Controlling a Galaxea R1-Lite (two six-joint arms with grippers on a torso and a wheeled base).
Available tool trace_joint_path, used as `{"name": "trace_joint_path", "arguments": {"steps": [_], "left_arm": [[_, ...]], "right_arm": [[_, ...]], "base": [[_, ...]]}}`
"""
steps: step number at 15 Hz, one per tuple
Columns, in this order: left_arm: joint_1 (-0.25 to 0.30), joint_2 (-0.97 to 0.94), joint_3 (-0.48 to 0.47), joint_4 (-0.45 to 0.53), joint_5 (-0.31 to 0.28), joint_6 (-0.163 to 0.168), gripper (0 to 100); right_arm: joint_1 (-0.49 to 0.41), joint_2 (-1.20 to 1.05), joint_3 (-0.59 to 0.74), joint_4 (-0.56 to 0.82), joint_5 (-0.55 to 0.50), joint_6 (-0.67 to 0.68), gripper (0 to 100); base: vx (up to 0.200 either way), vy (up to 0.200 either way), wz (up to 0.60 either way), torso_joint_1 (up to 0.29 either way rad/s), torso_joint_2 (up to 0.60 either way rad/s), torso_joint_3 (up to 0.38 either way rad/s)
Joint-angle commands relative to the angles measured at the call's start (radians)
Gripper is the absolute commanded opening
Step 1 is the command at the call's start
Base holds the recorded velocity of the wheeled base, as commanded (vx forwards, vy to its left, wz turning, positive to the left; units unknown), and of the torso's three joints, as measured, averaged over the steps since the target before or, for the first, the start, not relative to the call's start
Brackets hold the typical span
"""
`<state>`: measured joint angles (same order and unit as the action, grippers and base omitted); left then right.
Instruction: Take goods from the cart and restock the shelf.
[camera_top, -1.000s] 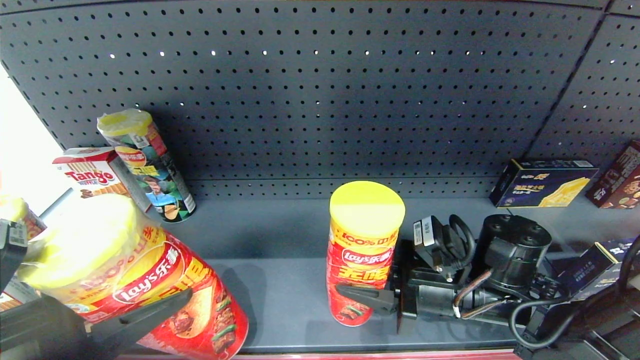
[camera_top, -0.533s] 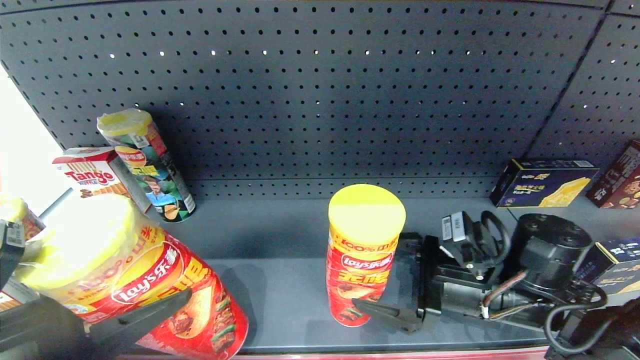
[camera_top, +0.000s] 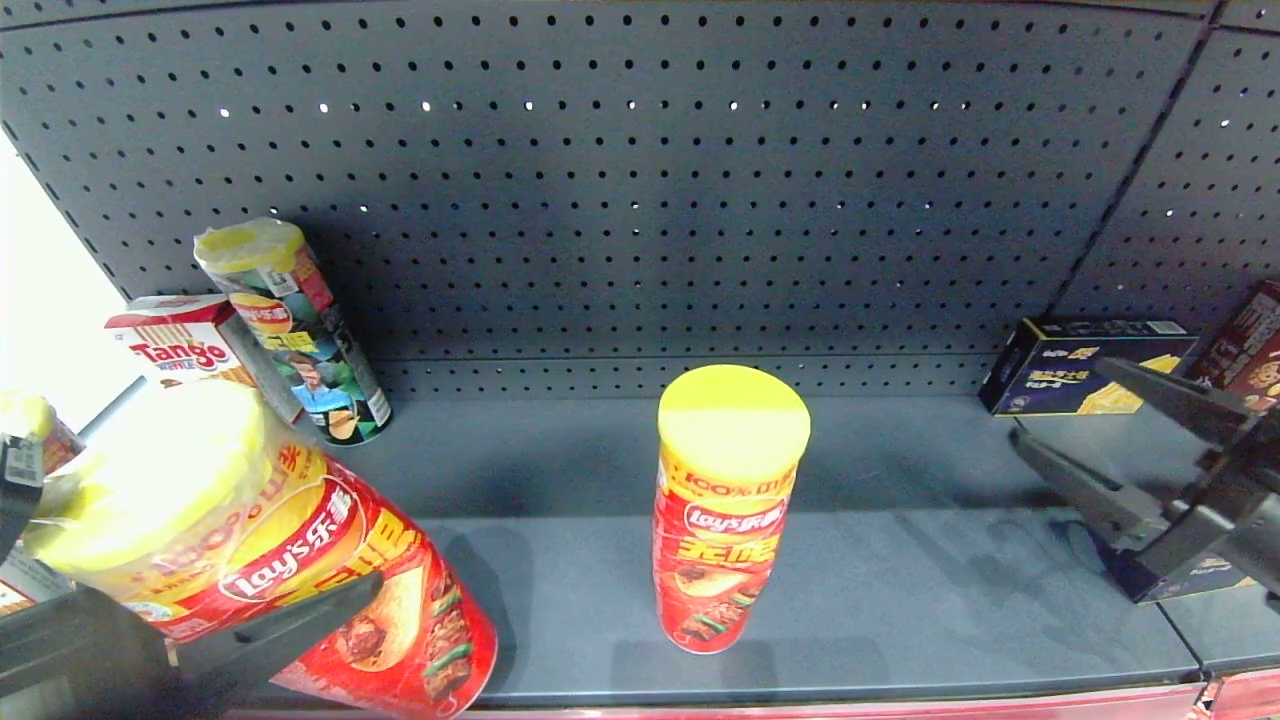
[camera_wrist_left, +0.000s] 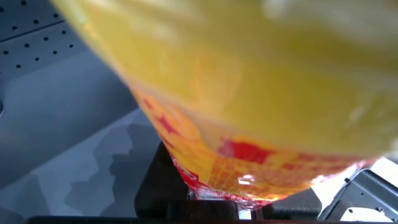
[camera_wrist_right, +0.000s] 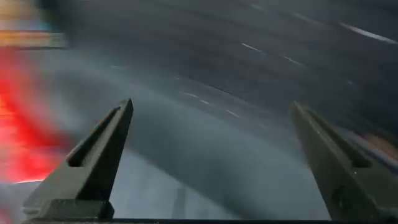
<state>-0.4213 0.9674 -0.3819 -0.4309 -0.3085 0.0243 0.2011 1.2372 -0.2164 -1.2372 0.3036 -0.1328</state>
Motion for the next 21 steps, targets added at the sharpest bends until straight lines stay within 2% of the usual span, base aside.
{"name": "trace_joint_path", "arguments": {"steps": [1,2,3,4,5,6,8,10,11,14,16,21], "left_arm": [[-0.001,0.005,-0.003,0.0,0.0,0.0,0],[0.001,0.005,-0.005,-0.002,0.0,0.0,0],[0.001,0.005,-0.005,-0.002,0.0,0.002,0],[0.001,0.004,-0.005,-0.002,0.0,0.002,0],[0.001,0.002,-0.005,-0.002,0.002,0.002,0],[0.002,0.0,-0.003,0.0,0.005,0.002,0],[0.001,-0.001,0.011,0.0,0.011,0.006,0],[-0.002,-0.004,0.015,0.0,0.011,0.008,0],[0.001,-0.001,0.009,0.0,0.009,0.008,0],[-0.002,-0.003,0.012,0.0,0.005,0.008,0],[-0.01,-0.003,0.026,0.0,-0.003,0.008,0],[-0.034,-0.024,0.015,0.001,-0.003,0.008,0]], "right_arm": [[-0.192,-0.295,0.132,0.145,-0.182,0.068,100],[-0.244,-0.438,0.161,0.302,-0.261,0.097,100],[-0.27,-0.556,0.176,0.447,-0.296,0.102,100],[-0.279,-0.691,0.181,0.607,-0.307,0.102,100],[-0.278,-0.752,0.18,0.673,-0.307,0.104,100],[-0.281,-0.94,0.169,0.906,-0.316,0.108,100],[-0.282,-1.156,0.163,1.145,-0.362,0.127,100],[-0.281,-1.156,0.175,1.11,-0.367,0.165,100],[-0.281,-1.156,0.216,1.108,-0.373,0.139,100],[-0.281,-1.153,0.216,1.157,-0.373,0.108,100],[-0.279,-1.153,0.216,1.237,-0.357,0.117,100],[-0.279,-1.153,0.216,1.239,-0.357,0.117,100]], "base": [[0.0,0.0,0.0,0.0,0.0,0.0],[0.0,0.0,0.0,0.0,0.0,0.0],[0.0,0.0,0.0,0.0,0.0,0.0],[0.0,0.0,0.0,0.0,0.0,0.0],[0.0,0.0,0.0,0.0,0.0,0.0],[0.0,0.0,0.0,0.0,0.0,0.0],[0.0,0.0,0.0,0.0,0.0,0.0],[0.0,0.0,0.0,0.0,0.0,0.0],[0.0,0.0,0.0,0.0,0.0,0.0],[0.0,0.0,0.0,0.0,0.0,0.0],[0.0,0.0,0.0,0.0,0.0,0.0],[0.0,0.0,0.0,0.0,0.0,0.0]]}}
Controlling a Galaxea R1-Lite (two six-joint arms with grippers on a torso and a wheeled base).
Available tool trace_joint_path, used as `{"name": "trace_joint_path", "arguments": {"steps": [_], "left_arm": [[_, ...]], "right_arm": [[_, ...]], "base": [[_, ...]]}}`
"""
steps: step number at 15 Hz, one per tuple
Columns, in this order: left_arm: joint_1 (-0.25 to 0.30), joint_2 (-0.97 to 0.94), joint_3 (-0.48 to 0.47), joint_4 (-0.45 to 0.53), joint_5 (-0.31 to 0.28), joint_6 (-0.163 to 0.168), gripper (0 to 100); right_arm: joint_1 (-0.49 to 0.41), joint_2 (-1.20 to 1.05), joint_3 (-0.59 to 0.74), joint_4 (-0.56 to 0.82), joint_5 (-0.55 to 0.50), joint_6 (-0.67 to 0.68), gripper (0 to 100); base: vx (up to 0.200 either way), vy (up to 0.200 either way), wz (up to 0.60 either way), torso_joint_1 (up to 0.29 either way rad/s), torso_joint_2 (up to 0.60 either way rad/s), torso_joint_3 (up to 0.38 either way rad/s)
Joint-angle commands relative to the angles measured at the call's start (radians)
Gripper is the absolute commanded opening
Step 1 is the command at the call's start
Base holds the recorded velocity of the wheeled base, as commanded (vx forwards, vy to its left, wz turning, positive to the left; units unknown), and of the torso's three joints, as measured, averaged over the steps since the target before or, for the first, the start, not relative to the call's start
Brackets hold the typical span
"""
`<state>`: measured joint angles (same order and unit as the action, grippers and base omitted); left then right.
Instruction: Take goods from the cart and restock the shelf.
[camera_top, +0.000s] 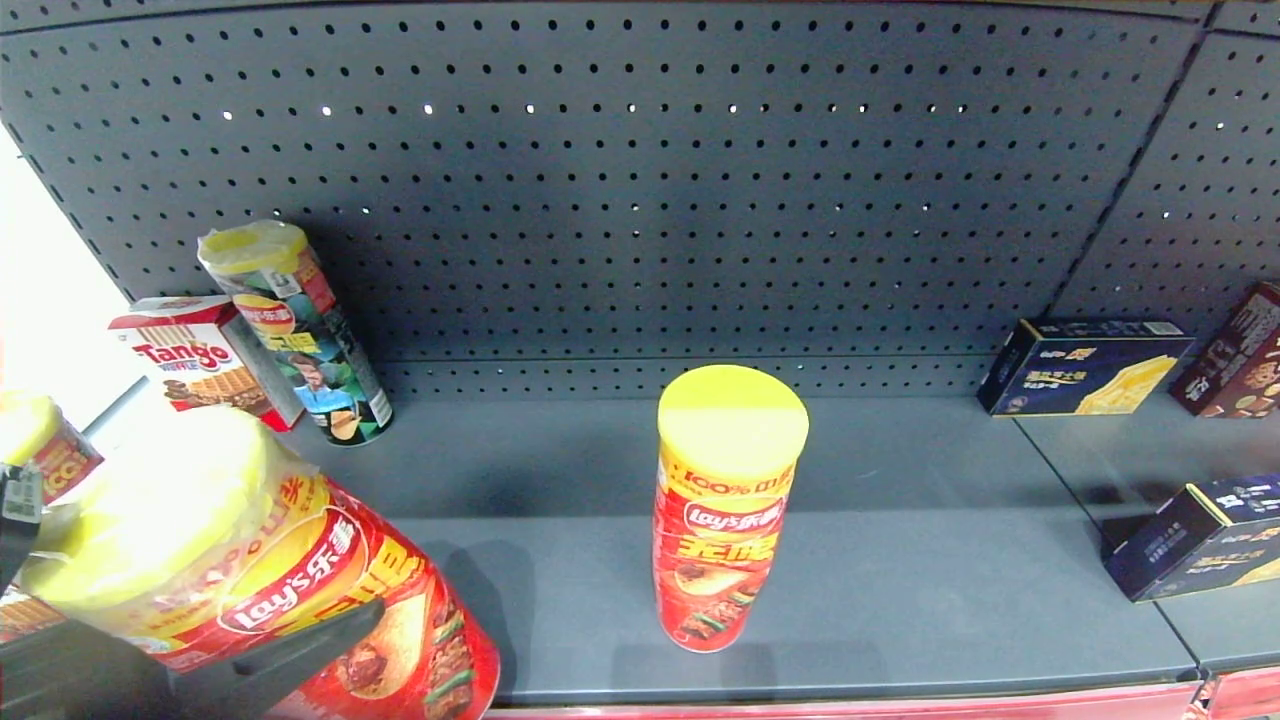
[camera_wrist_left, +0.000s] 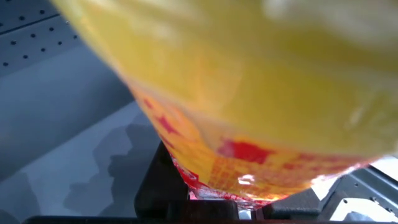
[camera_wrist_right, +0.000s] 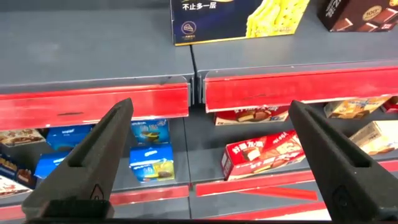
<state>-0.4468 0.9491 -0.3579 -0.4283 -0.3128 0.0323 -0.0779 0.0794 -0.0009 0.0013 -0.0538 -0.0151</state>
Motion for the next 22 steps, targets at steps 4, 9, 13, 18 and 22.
{"name": "trace_joint_path", "arguments": {"steps": [4,9,13,18,22], "left_arm": [[-0.02,0.013,-0.076,0.008,0.006,0.008,0],[-0.038,0.172,-0.227,0.031,0.031,0.104,0],[-0.047,0.352,-0.394,0.045,0.015,0.109,0],[-0.047,0.576,-0.602,0.125,-0.071,0.15,0],[-0.009,0.724,-0.707,0.131,-0.068,0.308,0]], "right_arm": [[0.0,0.005,0.001,0.0,0.0,0.0,100],[0.0,0.005,0.001,0.0,0.0,0.0,100],[0.0,0.005,0.001,0.0,0.0,0.0,100],[0.0,0.005,0.001,0.0,0.0,0.0,100],[0.0,0.005,0.001,0.0,0.0,0.0,100]], "base": [[0.0,0.0,0.0,0.0,0.0,0.0],[0.0,0.0,0.0,0.0,0.0,0.0],[0.0,0.0,0.0,0.0,0.0,0.0],[0.0,0.0,0.0,0.0,0.0,0.0],[0.0,0.0,0.0,0.0,0.0,0.0]]}}
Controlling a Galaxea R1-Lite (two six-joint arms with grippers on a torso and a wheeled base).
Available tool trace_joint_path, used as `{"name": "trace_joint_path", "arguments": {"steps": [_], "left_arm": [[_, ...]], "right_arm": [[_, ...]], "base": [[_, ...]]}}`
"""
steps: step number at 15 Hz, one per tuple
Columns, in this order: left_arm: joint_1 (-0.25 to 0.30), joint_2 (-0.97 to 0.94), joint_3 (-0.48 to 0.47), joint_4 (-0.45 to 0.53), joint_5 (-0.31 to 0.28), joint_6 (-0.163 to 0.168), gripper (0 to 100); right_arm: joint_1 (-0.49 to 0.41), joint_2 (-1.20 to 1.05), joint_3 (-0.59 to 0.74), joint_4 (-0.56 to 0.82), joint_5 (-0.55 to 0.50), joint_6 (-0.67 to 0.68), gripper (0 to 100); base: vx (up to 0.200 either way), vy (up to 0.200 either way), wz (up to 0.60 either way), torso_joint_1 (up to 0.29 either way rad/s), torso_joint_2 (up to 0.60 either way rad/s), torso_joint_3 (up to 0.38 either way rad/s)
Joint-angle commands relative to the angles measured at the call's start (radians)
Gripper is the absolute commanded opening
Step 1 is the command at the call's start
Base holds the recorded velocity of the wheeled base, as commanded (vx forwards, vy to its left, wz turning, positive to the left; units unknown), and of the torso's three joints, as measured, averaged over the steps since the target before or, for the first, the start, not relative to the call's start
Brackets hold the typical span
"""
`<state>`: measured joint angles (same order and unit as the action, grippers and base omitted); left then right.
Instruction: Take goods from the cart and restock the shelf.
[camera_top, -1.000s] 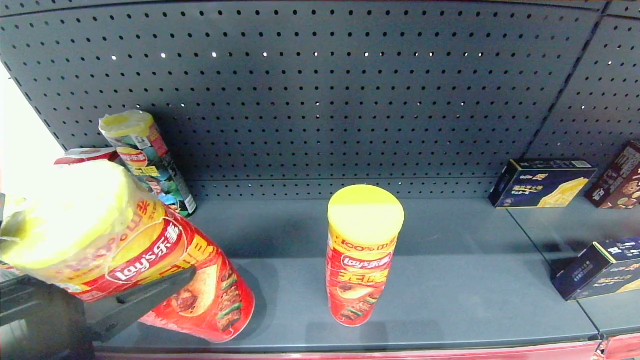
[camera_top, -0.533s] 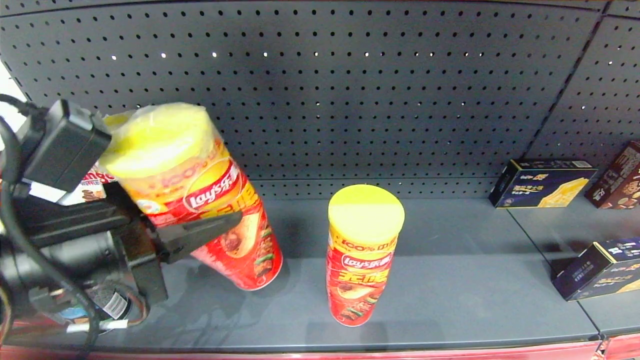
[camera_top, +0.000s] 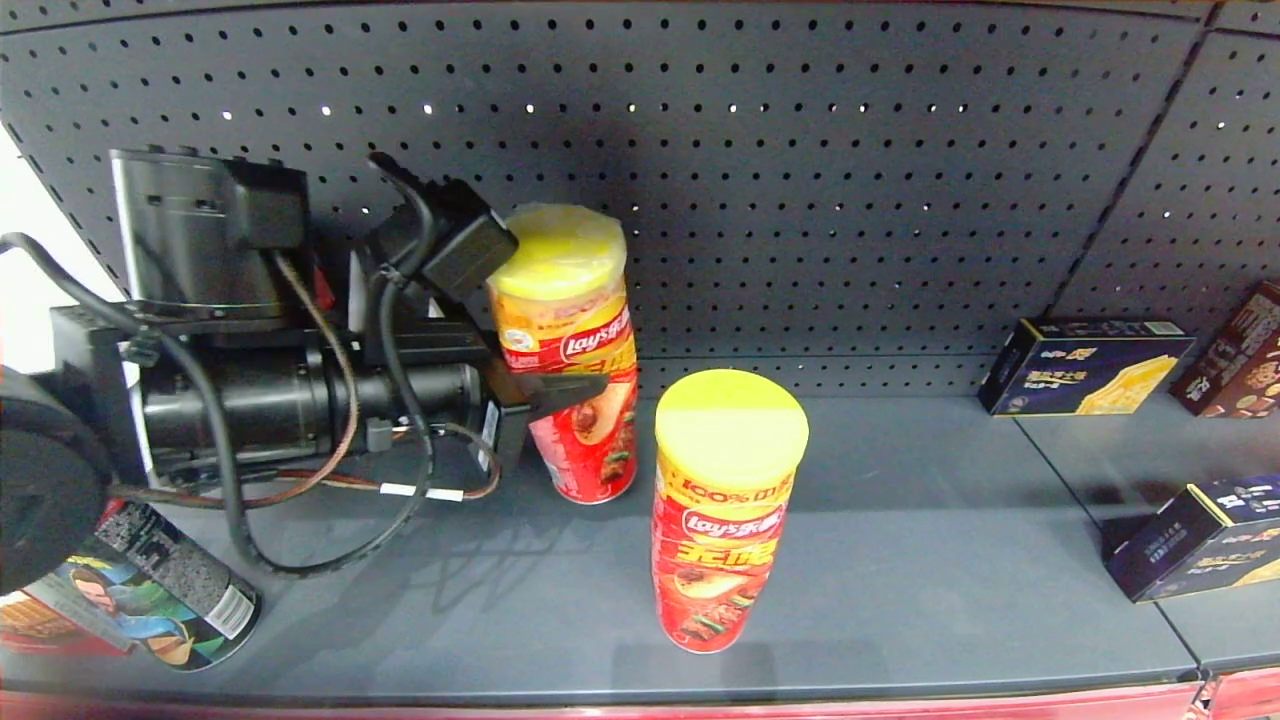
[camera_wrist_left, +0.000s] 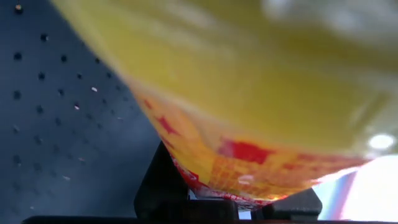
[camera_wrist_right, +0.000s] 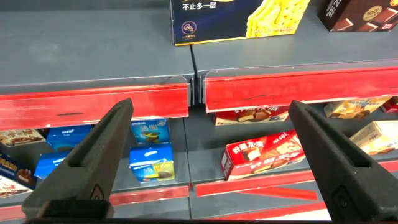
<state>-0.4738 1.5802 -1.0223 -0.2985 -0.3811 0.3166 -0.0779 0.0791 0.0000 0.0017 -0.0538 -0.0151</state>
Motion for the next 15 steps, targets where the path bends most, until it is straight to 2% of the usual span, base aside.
{"name": "trace_joint_path", "arguments": {"steps": [1,7,12,15], "left_arm": [[0.02,0.109,-0.053,0.001,-0.002,0.036,0],[0.031,0.238,-0.186,0.001,-0.015,0.041,0],[0.026,0.274,-0.213,0.001,-0.019,0.036,0],[0.031,0.29,-0.217,-0.001,-0.067,0.035,0]], "right_arm": [[0.0,0.005,0.0,0.0,0.0,0.0,100],[0.0,0.005,0.0,0.0,0.0,0.0,100],[0.0,0.005,0.0,0.0,0.0,0.0,100],[0.0,0.005,0.0,0.0,0.0,0.0,100]], "base": [[0.0,0.0,0.0,0.0,0.0,0.0],[0.0,0.0,0.0,0.0,0.0,0.0],[0.0,0.0,0.0,0.0,0.0,0.0],[0.0,0.0,0.0,0.0,0.0,0.0]]}}
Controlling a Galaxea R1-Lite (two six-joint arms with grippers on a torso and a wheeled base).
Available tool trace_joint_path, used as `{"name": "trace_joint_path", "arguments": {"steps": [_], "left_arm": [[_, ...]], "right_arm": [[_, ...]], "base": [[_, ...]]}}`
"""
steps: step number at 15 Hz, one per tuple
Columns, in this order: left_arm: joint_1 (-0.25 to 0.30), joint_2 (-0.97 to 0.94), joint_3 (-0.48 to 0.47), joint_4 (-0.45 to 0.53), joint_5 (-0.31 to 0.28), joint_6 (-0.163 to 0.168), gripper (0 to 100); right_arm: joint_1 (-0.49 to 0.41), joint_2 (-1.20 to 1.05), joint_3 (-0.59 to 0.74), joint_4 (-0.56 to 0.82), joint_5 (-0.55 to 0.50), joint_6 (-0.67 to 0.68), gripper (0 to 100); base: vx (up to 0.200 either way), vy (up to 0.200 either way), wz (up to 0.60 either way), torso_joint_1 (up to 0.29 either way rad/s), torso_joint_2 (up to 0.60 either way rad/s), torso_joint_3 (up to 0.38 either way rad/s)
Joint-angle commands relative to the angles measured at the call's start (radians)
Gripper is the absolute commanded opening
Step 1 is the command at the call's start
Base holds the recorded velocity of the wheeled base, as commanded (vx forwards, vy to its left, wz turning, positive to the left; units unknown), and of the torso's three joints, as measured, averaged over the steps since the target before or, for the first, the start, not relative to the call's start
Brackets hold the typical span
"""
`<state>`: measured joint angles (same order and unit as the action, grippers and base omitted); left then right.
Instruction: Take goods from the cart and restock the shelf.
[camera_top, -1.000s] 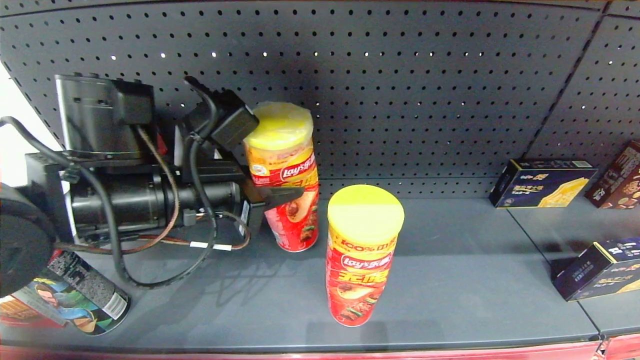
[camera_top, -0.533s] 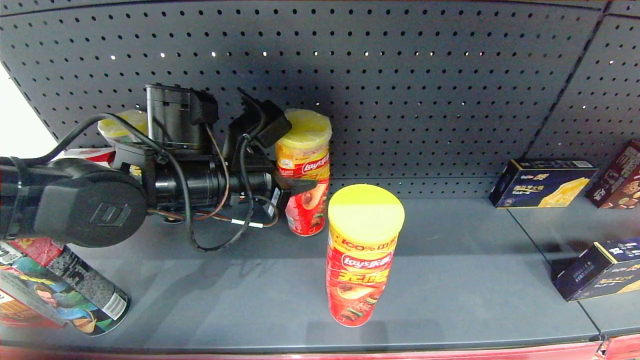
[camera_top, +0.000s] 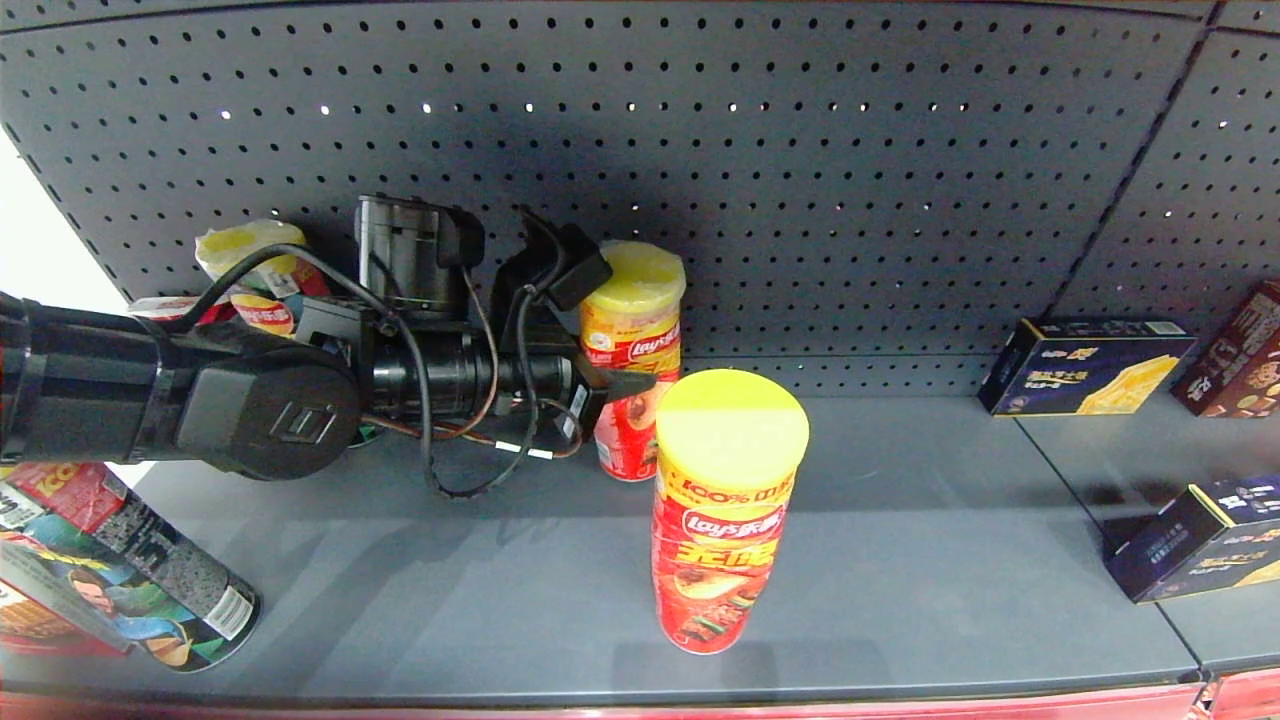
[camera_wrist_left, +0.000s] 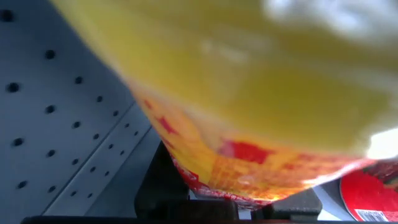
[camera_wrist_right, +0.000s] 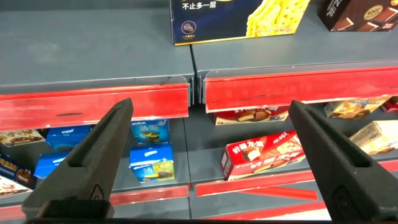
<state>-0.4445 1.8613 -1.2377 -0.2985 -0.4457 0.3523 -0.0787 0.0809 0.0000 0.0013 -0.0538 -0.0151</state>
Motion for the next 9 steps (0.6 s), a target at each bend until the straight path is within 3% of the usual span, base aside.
{"name": "trace_joint_path", "arguments": {"steps": [1,5,6,9], "left_arm": [[0.001,0.013,-0.005,-0.001,-0.002,-0.001,0],[0.0,0.041,-0.003,-0.004,-0.002,0.004,0],[-0.002,0.044,-0.003,-0.004,-0.002,0.007,100],[-0.007,0.049,-0.005,-0.013,0.001,0.0,100]], "right_arm": [[0.0,0.004,0.0,0.0,0.0,0.0,100],[0.0,0.004,0.0,0.0,0.0,0.0,100],[0.0,0.004,0.0,0.0,0.0,0.0,100],[0.0,0.004,0.0,0.0,0.0,0.0,100]], "base": [[0.0,0.0,0.0,0.0,0.0,0.0],[0.0,0.0,0.0,0.0,0.0,0.0],[0.0,0.0,0.0,0.0,0.0,0.0],[0.0,0.0,0.0,0.0,0.0,0.0]]}}
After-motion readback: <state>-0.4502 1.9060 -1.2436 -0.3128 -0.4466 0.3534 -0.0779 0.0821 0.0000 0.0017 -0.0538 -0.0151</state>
